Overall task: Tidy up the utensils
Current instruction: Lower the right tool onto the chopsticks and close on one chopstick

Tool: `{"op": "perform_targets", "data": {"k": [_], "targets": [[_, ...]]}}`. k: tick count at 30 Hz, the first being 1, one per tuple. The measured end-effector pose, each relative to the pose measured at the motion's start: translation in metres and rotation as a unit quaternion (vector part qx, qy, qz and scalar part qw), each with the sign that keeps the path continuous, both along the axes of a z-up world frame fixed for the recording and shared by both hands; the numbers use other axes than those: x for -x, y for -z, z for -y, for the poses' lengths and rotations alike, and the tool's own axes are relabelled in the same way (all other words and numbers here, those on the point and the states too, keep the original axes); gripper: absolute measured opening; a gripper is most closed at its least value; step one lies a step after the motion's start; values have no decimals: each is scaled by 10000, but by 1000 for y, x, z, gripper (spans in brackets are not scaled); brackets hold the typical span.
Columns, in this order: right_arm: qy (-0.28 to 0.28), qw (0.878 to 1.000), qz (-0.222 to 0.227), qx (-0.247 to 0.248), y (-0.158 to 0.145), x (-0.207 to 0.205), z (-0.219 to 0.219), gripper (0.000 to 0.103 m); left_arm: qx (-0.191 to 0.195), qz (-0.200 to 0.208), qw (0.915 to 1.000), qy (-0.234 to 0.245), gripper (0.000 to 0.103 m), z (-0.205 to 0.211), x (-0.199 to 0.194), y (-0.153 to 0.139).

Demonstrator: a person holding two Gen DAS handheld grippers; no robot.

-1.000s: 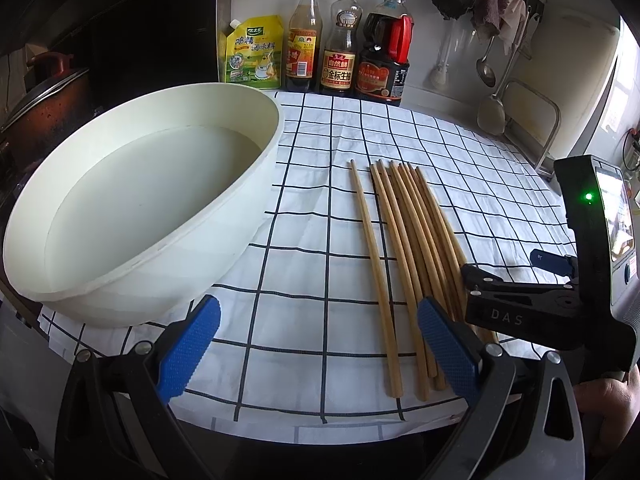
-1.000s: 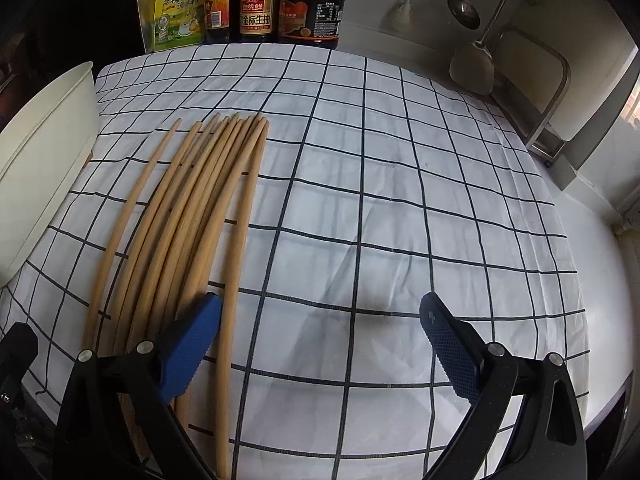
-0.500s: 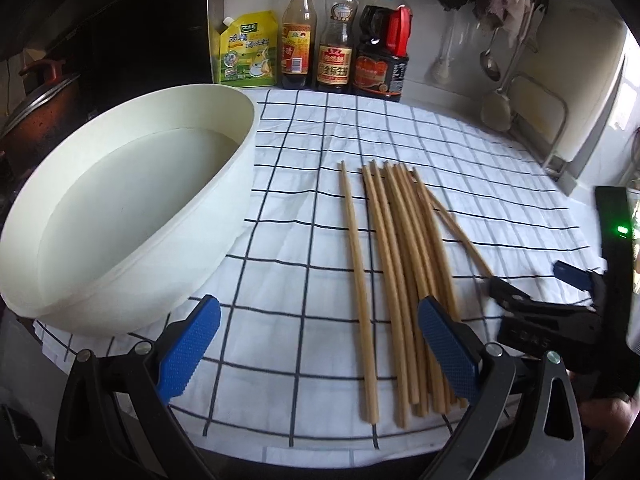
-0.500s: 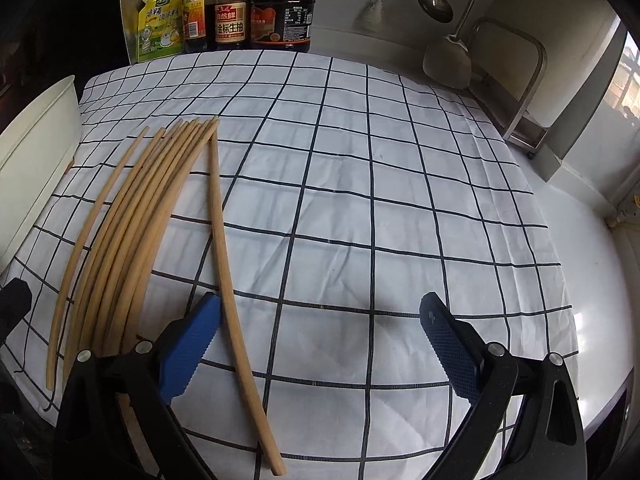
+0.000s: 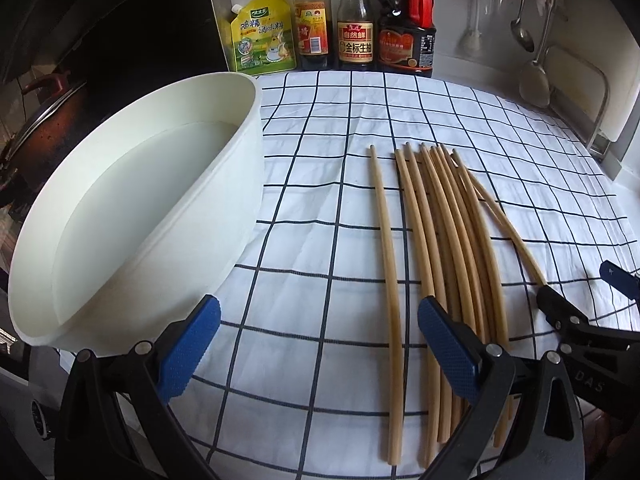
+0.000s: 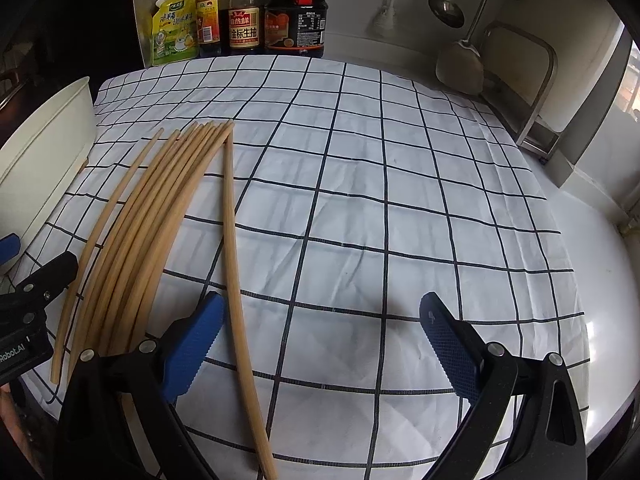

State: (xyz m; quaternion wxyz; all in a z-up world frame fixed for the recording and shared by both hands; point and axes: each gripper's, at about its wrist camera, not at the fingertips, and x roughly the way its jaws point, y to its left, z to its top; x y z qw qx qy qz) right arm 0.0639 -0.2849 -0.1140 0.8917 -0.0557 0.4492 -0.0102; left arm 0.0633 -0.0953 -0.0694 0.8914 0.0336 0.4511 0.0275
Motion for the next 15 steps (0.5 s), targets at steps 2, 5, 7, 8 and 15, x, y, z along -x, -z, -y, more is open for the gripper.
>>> {"op": "perform_targets", "data": {"k": [2,5,7,8,15], "targets": [[-14,10000,16,-3,0,0,0,94,32,-47,10000,-44,97,-1,-3,2],[-11,10000,60,64,0,0,-2,94,45,-153,9998,-100,96,-2,-7,7],[-18,9999,78,97,0,-1,-3,91,23,-201,9997,-118,95,-1,-9,10],[-26,9999,85,90,-1,-1,-3,90,23,-221,9997,-125,95,-1,-10,11],[-117,9996,146,217,-2,-5,-14,76,-14,-217,9997,-148,95,0,-13,14]]}}
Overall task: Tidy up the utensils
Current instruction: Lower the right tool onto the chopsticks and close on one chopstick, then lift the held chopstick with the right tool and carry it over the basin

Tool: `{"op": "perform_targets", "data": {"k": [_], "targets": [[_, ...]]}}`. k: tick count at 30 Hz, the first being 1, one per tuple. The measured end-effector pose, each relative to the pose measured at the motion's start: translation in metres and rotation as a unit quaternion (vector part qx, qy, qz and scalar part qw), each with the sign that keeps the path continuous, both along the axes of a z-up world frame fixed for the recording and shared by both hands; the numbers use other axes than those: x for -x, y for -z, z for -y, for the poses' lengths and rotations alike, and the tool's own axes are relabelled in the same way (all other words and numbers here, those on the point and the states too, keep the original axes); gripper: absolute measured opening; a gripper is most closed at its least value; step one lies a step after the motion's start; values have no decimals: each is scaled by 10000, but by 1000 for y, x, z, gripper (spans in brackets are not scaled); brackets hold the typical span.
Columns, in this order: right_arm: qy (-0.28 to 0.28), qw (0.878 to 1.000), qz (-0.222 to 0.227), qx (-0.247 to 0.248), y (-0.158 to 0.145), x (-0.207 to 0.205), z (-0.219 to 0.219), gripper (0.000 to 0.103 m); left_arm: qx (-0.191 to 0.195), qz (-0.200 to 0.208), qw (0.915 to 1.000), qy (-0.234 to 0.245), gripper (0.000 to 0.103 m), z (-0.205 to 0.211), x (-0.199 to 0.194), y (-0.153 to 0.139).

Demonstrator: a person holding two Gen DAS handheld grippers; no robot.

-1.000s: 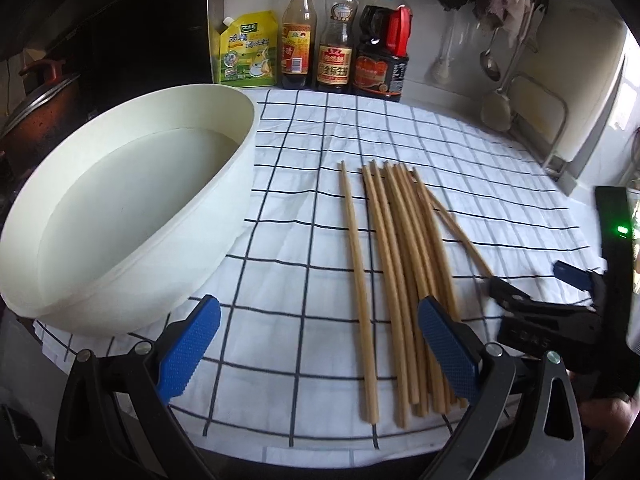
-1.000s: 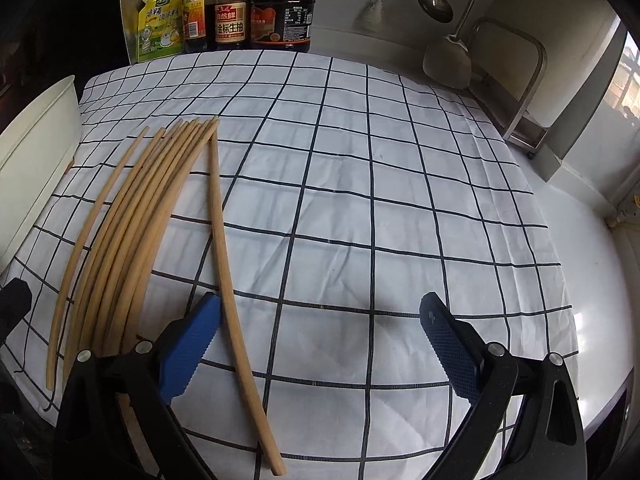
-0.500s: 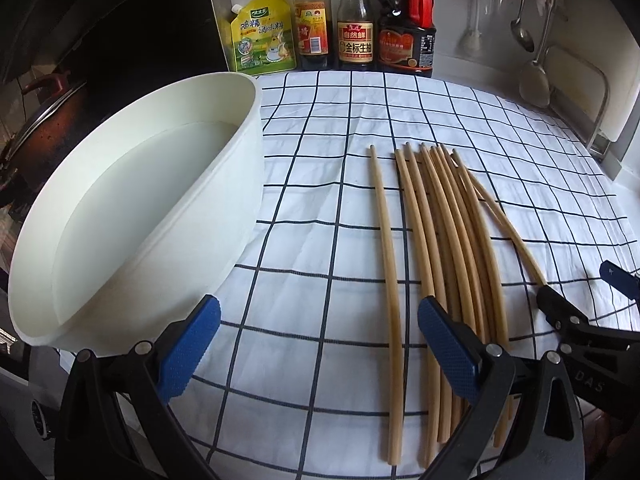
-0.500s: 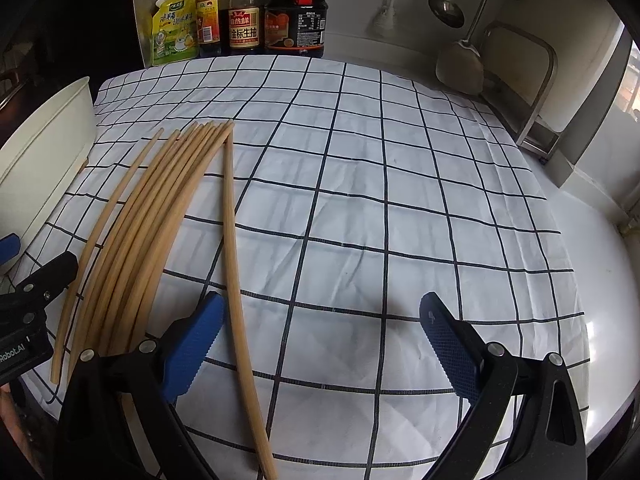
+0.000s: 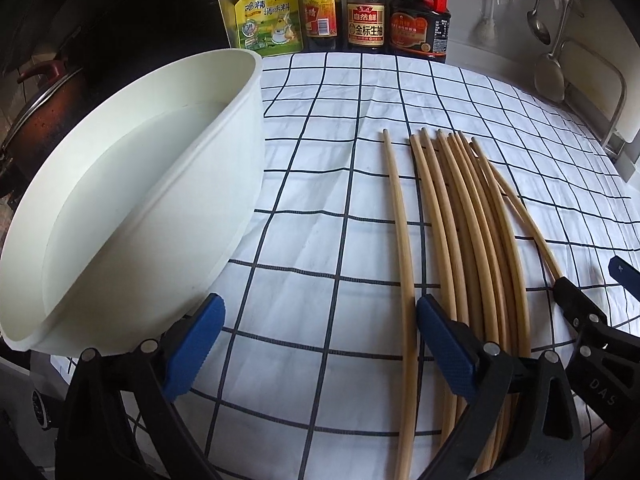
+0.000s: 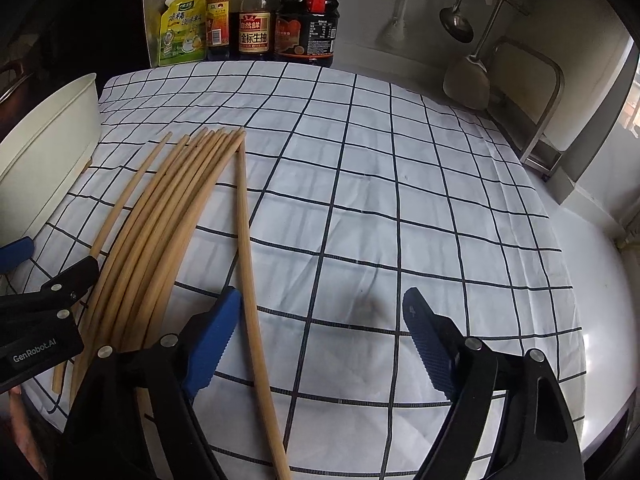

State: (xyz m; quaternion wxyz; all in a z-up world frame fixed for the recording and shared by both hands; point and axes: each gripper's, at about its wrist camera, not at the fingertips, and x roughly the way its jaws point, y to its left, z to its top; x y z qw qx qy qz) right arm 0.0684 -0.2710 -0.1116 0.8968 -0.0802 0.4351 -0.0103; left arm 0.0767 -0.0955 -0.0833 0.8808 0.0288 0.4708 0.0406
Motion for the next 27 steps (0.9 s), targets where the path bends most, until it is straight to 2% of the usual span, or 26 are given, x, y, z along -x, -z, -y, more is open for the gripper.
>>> {"op": "perform_targets", "data": {"k": [2,5,8,12,13,14,15,16,17,24,27], "targets": [[-65,10000,34,29,0,-1,-3,70,7,28,10000,14,92,1,-1,0],[-155,9998,95,131,0,-1,-9,62,17,101,9999,59,83,4,-1,-1],[-284,9994,116,161,1,1,-15,50,52,142,9998,143,68,11,1,-1],[-474,9988,105,89,1,4,-20,30,225,120,9992,297,46,16,3,-1],[-528,9985,104,81,1,4,-21,24,303,104,9989,341,37,17,3,-1],[-582,9982,104,73,2,6,-23,20,374,91,9985,385,32,17,3,-1],[-629,9980,96,66,2,7,-25,12,411,83,9982,428,21,19,3,-2],[-665,9977,84,62,2,7,-27,7,436,84,9978,499,12,21,4,-2],[-668,9977,98,89,2,8,-28,6,421,82,9976,537,8,22,4,-2],[-538,9977,38,-403,0,6,-13,6,775,-41,9942,748,7,22,6,-3],[-487,9971,43,-589,-2,8,-9,6,795,-50,9934,824,7,22,8,-6]]}}
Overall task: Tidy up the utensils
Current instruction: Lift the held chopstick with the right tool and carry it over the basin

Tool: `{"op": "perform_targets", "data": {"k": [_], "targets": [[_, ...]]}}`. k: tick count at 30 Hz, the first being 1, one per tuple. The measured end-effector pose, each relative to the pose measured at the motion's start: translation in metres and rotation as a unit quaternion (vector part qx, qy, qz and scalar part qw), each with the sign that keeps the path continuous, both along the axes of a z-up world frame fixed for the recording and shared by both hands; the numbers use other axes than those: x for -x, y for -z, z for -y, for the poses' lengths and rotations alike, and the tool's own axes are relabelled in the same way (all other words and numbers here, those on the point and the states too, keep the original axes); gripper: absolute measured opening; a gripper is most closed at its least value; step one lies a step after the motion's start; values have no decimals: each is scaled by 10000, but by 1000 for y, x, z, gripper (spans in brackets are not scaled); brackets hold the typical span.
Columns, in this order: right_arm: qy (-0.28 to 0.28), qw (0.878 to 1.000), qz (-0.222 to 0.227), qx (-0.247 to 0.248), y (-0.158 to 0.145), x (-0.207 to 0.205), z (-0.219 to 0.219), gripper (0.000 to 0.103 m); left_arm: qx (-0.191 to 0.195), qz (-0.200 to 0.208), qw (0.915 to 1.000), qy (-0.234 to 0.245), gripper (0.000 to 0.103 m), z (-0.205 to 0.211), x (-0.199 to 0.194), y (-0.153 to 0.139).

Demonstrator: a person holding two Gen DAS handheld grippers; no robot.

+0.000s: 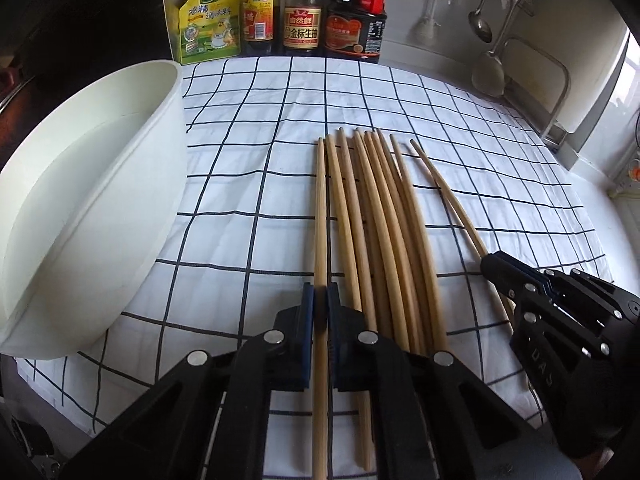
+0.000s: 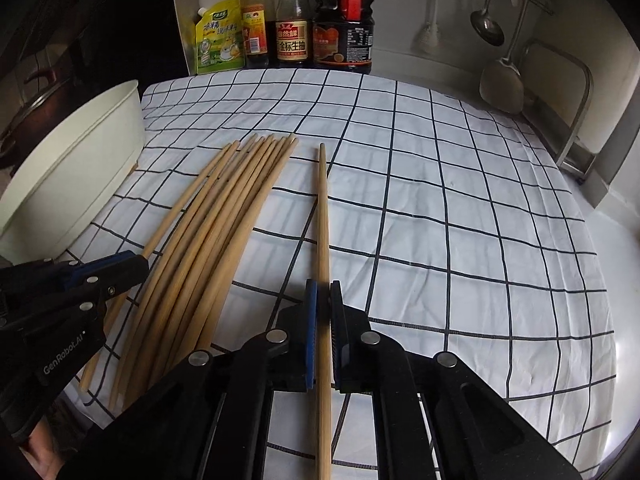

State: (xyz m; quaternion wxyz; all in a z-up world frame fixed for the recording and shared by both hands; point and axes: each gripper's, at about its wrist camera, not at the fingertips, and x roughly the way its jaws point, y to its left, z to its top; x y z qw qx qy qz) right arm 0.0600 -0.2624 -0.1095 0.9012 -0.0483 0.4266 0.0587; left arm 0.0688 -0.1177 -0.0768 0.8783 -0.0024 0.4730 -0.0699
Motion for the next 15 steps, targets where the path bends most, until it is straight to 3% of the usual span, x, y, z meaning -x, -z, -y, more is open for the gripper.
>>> {"op": "perform_targets", "data": {"k": [15], "targets": [[360,9977,208,-544,-27,20,9,6,575,127,9979,276,7,-14,8,-34]]}}
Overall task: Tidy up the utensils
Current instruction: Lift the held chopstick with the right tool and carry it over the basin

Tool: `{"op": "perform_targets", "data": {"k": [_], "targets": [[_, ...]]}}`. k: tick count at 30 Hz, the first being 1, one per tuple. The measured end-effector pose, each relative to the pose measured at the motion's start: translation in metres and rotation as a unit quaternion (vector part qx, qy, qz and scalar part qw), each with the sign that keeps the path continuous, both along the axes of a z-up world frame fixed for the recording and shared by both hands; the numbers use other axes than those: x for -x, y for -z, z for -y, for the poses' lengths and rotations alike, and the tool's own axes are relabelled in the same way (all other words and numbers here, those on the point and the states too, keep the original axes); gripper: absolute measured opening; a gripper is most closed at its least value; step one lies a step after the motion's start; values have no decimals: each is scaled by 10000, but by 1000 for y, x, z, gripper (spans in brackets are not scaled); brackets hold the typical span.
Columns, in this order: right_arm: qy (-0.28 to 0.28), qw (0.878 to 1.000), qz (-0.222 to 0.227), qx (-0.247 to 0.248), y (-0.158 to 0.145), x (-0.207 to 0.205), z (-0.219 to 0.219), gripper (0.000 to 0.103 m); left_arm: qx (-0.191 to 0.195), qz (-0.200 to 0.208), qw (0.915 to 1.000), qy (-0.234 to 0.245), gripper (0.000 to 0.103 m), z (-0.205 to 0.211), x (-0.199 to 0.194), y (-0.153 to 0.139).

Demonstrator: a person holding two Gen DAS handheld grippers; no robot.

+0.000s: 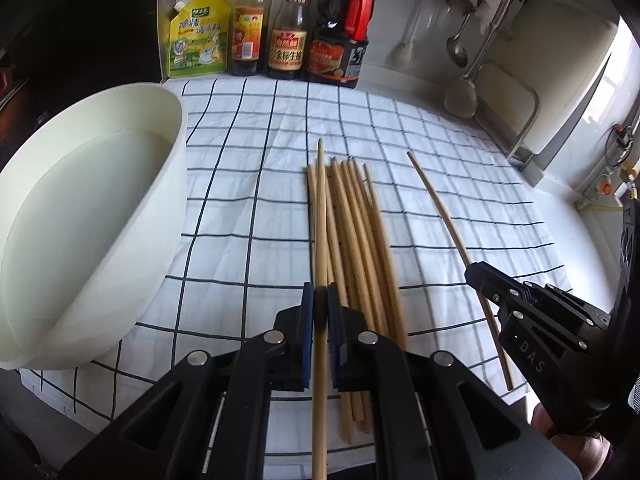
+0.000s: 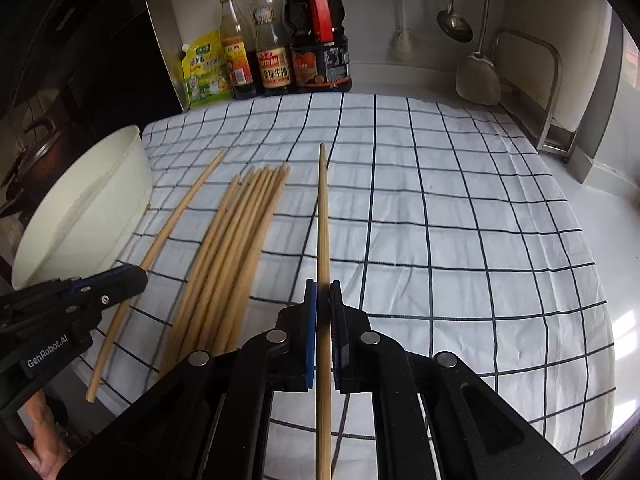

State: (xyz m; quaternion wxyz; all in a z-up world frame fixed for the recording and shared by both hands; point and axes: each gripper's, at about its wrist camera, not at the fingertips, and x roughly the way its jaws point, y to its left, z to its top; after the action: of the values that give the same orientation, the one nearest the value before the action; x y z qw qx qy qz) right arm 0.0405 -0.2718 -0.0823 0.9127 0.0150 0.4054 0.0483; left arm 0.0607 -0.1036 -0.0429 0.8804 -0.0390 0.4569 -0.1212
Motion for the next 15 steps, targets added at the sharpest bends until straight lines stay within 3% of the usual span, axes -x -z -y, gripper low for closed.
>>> {"op": "perform_targets", "data": {"k": [9,15], "targets": [[-191,9991,328,-199,-47,1,-29,6,407,470,9981,10,7,-30,7,-54],[-570,9966,520,-278,-72,-12,-83,6,370,751,9962,-246,7,-85,6,-83]]}}
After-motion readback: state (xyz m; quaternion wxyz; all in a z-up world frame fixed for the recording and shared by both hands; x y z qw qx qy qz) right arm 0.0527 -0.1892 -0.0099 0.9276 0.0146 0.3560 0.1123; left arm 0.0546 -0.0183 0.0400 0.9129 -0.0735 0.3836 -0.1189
